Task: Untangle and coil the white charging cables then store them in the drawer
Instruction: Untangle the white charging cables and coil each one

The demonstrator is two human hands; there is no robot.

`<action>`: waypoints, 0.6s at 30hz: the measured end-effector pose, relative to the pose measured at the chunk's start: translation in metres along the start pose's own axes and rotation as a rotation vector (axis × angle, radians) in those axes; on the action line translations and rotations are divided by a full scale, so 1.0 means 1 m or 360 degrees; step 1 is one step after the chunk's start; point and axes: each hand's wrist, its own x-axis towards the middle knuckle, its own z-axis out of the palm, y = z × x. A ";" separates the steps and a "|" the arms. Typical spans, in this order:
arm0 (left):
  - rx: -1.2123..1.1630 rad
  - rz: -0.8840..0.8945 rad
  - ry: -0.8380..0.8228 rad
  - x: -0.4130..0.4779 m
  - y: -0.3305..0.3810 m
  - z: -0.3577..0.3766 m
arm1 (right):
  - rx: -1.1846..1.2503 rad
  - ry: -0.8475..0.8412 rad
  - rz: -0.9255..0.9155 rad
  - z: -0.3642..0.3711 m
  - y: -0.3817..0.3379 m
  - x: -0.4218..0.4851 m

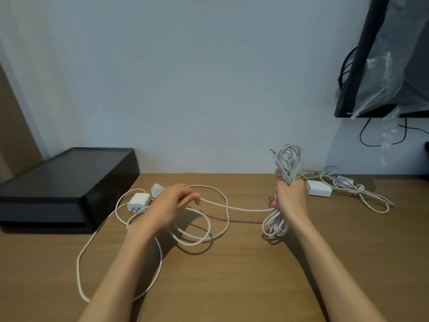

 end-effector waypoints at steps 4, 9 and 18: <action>0.0130 0.0226 0.0107 0.004 0.016 0.015 | 0.0282 -0.0435 0.0136 -0.001 -0.002 -0.004; 0.0005 0.0361 0.0233 0.008 0.032 0.029 | 0.0328 -0.0885 0.0298 0.012 -0.005 -0.017; -0.0428 0.0302 0.0096 0.002 0.048 0.031 | 0.0408 -0.1151 0.0655 0.024 -0.005 -0.031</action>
